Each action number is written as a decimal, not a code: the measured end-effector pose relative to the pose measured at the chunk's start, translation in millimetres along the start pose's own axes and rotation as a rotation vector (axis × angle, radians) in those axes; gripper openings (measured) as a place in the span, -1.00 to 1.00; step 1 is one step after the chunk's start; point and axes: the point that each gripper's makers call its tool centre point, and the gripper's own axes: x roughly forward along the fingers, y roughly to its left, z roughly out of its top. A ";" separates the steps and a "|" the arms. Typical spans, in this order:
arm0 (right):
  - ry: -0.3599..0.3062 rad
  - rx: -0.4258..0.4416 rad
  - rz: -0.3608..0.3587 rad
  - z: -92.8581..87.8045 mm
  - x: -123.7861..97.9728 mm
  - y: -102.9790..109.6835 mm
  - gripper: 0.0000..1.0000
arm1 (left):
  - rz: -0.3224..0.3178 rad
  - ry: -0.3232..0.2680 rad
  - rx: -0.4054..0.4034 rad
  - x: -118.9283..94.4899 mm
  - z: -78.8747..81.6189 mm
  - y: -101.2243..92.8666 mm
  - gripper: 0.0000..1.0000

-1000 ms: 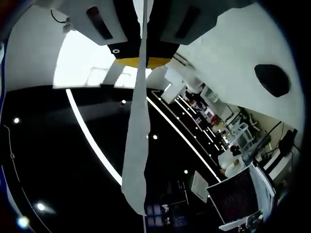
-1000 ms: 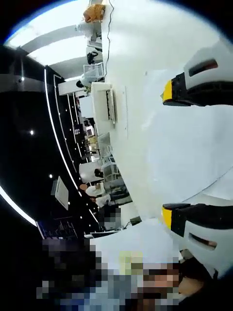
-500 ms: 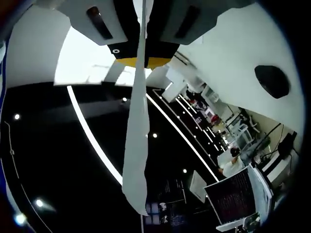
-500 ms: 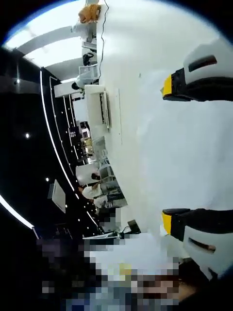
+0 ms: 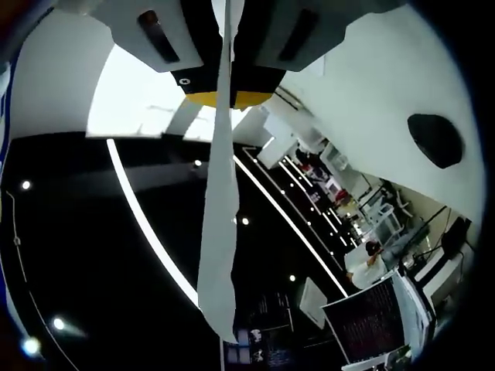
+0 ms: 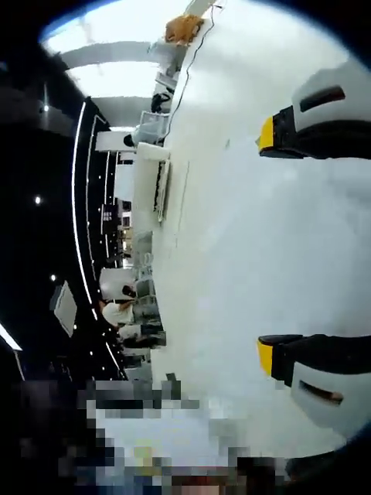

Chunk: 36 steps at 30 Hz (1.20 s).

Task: Organize the stack of printing papers by aligning and flattening the scattered papers on the table

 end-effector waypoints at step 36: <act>-0.035 -0.109 0.108 -9.7 10.7 8.6 -0.11 | -0.017 0.034 0.029 0.4 -18.1 -6.7 -0.89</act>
